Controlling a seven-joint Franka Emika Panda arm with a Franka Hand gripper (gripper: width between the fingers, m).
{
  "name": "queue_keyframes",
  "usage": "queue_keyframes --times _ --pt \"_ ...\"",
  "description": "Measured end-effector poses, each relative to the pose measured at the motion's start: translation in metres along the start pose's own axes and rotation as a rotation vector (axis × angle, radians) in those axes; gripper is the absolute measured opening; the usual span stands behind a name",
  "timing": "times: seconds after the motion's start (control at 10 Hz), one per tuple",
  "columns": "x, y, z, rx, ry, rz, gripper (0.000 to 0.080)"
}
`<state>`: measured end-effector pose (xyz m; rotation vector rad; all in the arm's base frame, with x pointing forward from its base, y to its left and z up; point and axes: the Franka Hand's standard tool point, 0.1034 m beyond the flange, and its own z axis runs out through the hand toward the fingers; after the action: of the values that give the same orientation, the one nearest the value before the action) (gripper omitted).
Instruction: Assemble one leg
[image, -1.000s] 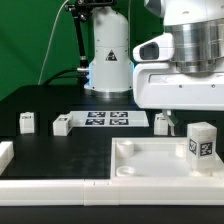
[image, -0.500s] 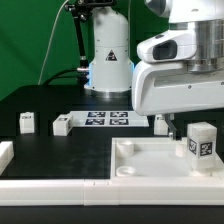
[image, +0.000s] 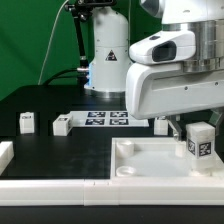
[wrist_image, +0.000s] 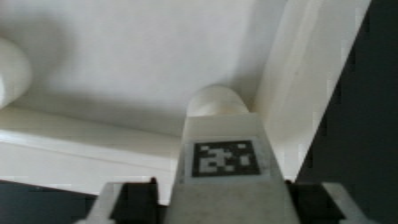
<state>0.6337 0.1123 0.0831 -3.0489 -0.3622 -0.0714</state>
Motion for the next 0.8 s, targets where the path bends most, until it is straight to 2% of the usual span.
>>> queue_keyframes --times 0.1,0.3,0.5,0.8 --pt "-0.0001 -0.0001 0.0001 0.0 0.0 0.001 0.0291" --pt "-0.0001 -0.0003 0.0001 0.0 0.0 0.03 0.0291" --pt "0.0 -0.0015 0.0003 0.003 0.0 0.165 0.0291" --pt "0.0009 -0.0066 0.0027 0.011 0.024 0.559 0.0291"
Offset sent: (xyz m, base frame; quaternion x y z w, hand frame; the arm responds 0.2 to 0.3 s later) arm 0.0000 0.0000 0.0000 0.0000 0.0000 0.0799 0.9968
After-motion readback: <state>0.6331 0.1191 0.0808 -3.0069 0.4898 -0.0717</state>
